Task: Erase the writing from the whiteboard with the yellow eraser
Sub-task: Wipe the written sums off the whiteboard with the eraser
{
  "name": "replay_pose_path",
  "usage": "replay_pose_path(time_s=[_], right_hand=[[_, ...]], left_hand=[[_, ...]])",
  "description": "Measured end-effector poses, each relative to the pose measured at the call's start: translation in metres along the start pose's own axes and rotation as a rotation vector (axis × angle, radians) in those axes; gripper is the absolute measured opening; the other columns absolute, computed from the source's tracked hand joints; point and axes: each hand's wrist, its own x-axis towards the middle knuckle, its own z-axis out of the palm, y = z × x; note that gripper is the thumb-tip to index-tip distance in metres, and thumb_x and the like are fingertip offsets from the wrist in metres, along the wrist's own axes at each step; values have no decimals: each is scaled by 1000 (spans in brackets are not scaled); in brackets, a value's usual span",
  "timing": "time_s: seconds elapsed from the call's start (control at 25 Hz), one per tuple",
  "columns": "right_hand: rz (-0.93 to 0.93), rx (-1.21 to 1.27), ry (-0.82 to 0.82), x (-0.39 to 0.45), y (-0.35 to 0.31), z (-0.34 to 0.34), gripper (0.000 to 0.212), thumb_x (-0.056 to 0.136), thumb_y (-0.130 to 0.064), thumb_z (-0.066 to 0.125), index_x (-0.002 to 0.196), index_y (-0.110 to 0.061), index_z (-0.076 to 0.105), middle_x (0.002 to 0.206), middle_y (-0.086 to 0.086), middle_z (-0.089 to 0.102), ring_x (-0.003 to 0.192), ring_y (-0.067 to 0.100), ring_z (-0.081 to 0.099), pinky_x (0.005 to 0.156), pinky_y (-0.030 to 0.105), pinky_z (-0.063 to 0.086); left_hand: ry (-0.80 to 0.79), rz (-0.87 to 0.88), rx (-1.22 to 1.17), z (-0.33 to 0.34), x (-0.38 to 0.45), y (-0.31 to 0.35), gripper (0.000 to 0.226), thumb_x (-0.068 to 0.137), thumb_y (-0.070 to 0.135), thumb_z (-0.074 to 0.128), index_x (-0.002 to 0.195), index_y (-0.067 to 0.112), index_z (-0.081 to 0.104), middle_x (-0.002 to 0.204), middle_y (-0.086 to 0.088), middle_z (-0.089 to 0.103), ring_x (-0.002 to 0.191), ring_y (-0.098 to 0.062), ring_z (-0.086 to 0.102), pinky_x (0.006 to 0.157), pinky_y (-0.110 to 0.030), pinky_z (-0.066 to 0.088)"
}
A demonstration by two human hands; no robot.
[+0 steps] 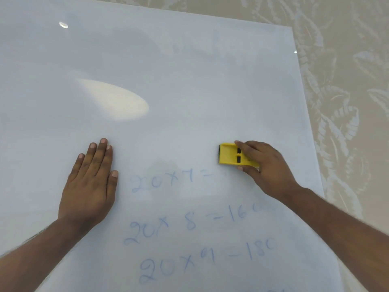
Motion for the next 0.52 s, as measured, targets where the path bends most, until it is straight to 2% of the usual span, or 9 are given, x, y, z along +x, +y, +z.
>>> replay_pose_path(time_s=[0.12, 0.32, 0.52], right_hand=[[-104, -1, -70, -23, -10, 9, 58, 85, -24, 72, 139, -19, 50, 123, 2, 60, 107, 26, 56, 92, 42, 45], [-180, -73, -155, -52, 8, 0, 56, 89, -36, 63, 141, -23, 47, 126, -2, 59, 112, 24, 54, 96, 38, 44], [-22, -36, 3, -17, 1, 4, 59, 86, -26, 71, 140, -20, 49, 120, 3, 62, 104, 27, 58, 90, 40, 46]], left_hand=[[-4, 8, -5, 1, -5, -2, 63, 105, 36, 20, 160, 6, 17, 170, -4, 14, 158, -19, 9, 129, -37, 4], [-7, 24, -1, 1, -13, -5, 62, 105, 36, 20, 160, 7, 16, 170, -4, 12, 158, -18, 7, 129, -37, 4], [-4, 17, 8, 1, -14, -3, 62, 105, 35, 21, 161, 7, 16, 170, -4, 13, 158, -19, 8, 129, -37, 4]])
